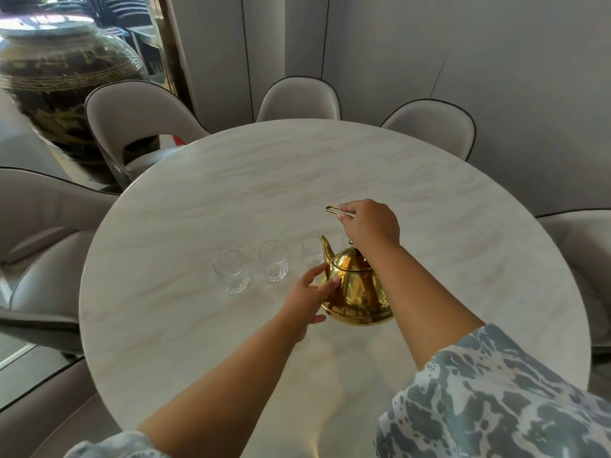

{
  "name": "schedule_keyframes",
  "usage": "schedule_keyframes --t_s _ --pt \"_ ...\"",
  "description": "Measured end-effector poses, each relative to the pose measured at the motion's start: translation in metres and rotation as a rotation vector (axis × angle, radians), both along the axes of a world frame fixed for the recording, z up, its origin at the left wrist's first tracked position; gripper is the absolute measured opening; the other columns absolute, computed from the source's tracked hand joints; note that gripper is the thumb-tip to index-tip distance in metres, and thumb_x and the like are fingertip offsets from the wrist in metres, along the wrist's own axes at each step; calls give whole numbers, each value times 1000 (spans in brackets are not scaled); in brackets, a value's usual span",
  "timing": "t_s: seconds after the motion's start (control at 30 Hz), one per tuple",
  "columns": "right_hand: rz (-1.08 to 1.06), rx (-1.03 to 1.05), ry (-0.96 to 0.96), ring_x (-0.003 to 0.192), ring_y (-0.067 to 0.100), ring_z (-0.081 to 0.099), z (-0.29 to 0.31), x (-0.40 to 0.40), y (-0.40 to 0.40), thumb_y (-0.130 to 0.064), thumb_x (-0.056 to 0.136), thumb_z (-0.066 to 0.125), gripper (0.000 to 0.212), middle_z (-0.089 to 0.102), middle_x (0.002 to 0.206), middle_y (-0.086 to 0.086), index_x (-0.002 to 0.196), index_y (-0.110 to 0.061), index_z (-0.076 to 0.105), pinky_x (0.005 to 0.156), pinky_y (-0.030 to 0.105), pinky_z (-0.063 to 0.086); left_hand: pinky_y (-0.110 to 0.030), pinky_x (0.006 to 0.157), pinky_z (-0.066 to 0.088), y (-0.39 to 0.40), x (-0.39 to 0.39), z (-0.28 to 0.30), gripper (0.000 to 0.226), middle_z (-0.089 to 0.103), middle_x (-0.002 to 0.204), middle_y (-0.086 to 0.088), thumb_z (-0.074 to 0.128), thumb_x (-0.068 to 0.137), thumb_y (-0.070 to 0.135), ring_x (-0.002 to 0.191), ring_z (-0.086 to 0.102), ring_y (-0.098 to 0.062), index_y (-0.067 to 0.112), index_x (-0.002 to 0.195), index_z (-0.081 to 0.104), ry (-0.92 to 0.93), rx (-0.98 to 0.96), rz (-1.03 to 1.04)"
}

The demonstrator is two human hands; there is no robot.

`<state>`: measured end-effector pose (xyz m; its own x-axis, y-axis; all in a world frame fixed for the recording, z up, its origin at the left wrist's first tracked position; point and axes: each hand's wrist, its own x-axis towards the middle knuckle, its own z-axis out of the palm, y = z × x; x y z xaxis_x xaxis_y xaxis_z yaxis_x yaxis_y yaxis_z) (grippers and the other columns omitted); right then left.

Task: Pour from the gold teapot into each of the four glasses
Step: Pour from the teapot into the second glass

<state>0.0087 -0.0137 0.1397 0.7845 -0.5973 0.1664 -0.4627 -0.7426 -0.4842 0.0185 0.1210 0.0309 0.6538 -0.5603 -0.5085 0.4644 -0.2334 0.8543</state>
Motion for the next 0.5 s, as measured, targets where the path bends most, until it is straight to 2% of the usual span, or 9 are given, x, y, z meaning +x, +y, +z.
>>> schedule_keyframes --t_s 0.1,0.2,0.4,0.5 --pt "0 -2 33 102 25 69 3 10 5 -26 98 58 30 74 115 6 125 -20 69 76 29 52 -54 101 47 5 4 -1 60 71 114 -6 71 86 39 120 58 -27 34 141 47 31 -38 28" --pt "3 -14 59 101 25 69 5 17 8 -25 98 58 29 74 113 6 124 -19 70 71 27 49 -55 96 50 8 5 -4 70 65 116 -9 73 84 37 122 56 -33 28 146 41 121 -76 51" --pt "2 -15 118 96 25 70 4 25 7 -24 98 59 28 74 111 6 123 -19 71 67 25 47 -56 89 56 10 7 -4 79 60 124 -18 78 75 42 116 60 -40 19 143 45 213 -125 2" --pt "3 -30 154 94 26 71 4 29 5 -23 97 59 27 75 107 6 121 -19 71 65 26 46 -57 88 56 11 9 -2 76 58 124 -19 78 76 40 112 61 -40 18 141 47 231 -136 -11"
